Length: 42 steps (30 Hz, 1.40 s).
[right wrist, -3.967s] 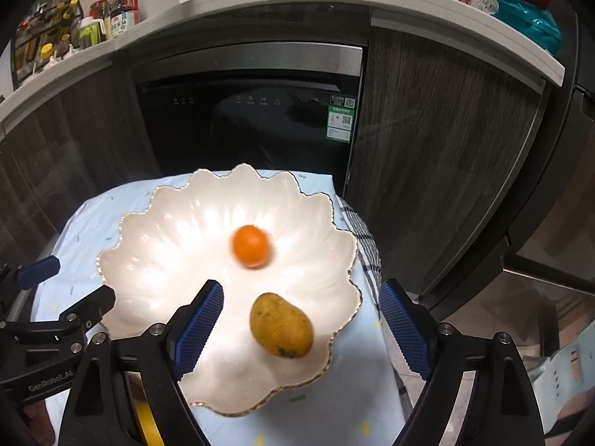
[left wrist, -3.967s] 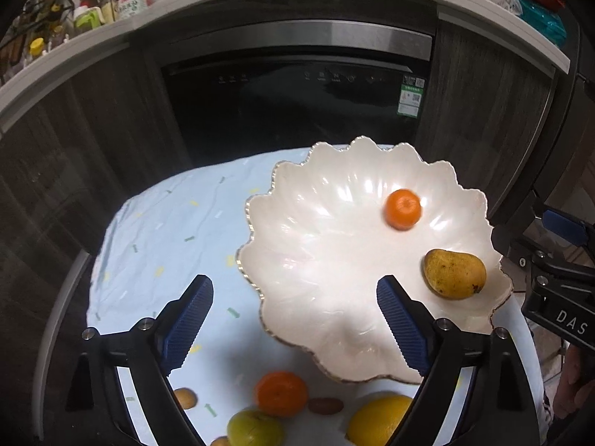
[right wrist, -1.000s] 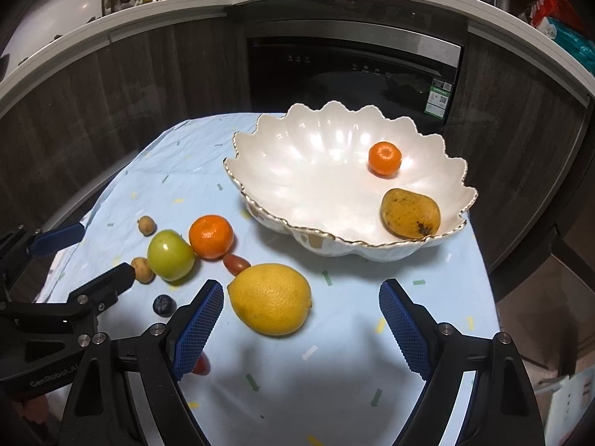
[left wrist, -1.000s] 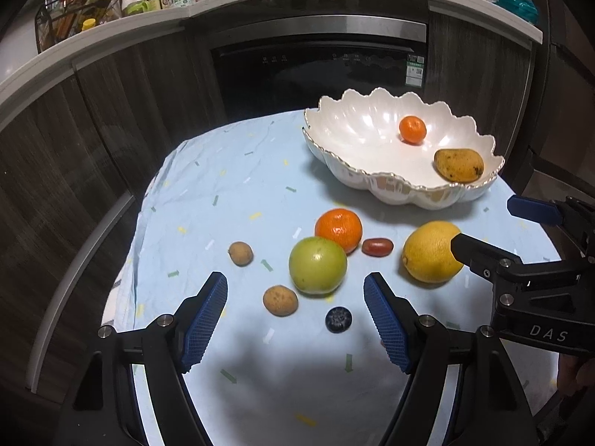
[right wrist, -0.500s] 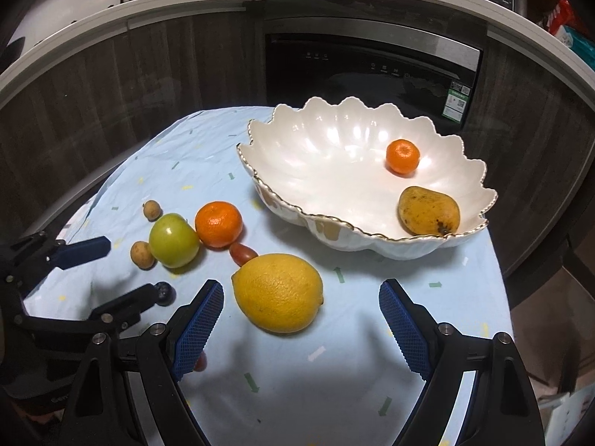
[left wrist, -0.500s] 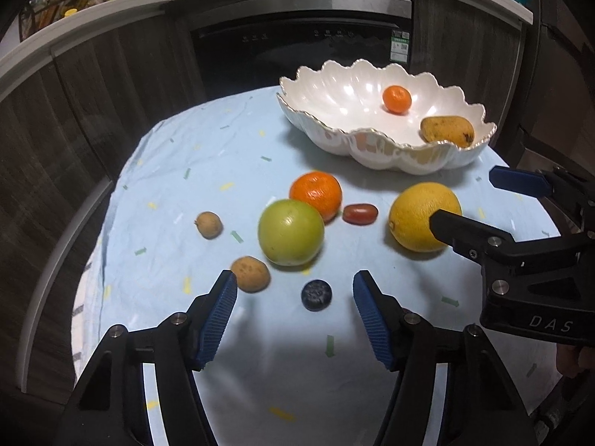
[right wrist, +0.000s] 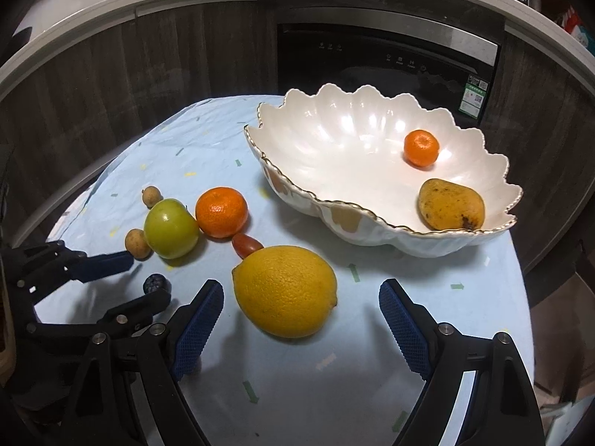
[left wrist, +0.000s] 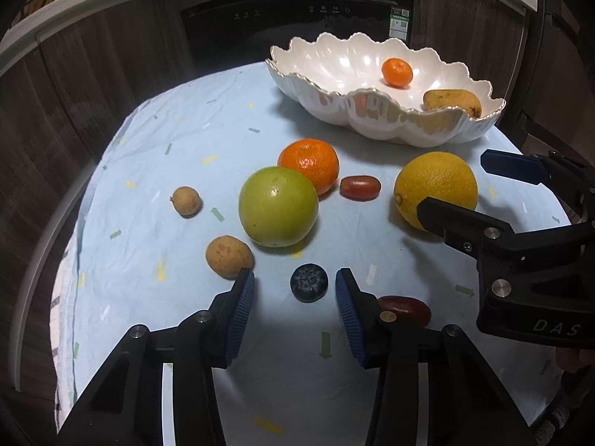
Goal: Organize fruits
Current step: 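Grasp the blueberry with the left tool while the right tool grasps the lemon, then lift the blueberry and lemon and carry both over the white bowl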
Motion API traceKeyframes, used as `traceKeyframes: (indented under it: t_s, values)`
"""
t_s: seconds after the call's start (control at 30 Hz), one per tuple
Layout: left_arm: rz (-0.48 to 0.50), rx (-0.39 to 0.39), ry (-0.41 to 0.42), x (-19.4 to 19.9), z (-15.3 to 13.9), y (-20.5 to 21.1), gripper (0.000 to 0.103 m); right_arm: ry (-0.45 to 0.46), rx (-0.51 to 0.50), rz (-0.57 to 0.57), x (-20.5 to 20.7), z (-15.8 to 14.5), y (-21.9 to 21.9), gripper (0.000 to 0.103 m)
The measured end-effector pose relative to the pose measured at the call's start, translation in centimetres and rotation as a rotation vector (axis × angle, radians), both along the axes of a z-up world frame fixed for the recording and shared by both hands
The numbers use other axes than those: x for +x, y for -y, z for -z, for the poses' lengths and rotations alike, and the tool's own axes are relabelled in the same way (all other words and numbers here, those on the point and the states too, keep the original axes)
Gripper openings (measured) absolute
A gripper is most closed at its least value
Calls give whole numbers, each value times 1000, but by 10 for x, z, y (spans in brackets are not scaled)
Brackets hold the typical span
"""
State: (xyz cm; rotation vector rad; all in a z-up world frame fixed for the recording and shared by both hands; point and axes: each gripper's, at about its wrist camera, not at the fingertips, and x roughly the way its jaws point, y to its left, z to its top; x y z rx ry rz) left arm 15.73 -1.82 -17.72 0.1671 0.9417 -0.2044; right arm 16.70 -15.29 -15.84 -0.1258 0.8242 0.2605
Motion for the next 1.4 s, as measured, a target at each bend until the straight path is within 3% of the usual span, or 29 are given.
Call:
traceKeyframes:
  t_s: [0.43,0.57,0.67,0.7,1.4]
  values:
    - [18,-31,7,2,4,4,28,-35,34,-9,11,12,-5,87]
    - [30,-36,10,1,4,6,22,-48,37,-6,14,16,-6,80]
    - [34,-34,13,1,4,6,21,-71,39,-14,15,20,-6,65]
    - [34,-35,13,1,4,6,21,-74,40,-14,15,21,-6,65]
    - [30,-22,68,-8,-22,6,21,-13,57,9,1,-6,1,63]
